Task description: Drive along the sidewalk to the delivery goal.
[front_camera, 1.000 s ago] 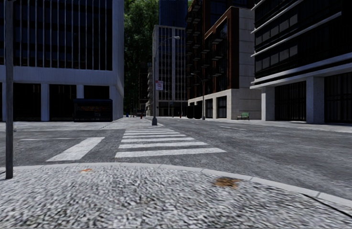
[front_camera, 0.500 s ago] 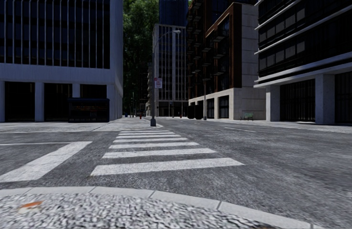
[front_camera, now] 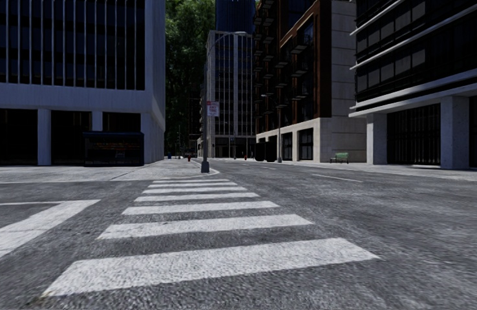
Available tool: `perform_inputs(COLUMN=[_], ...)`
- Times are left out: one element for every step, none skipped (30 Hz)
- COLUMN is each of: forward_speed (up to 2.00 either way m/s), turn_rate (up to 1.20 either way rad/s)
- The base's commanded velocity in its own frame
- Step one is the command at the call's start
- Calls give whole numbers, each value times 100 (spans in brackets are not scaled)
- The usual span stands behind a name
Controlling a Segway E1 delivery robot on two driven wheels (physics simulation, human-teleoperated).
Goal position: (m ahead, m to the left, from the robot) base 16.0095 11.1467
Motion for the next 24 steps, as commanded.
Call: perform_inputs(forward_speed=[200,200,200,200,200,200,200,200,200,200,200,200,200,200,200,200,200,200,200,200,200,200,200,200], turn_rate=[0,0,0,0,0,0,2,2,13,27,31,31,32,32,32,32,32,32,32,32,31,31,31,31])
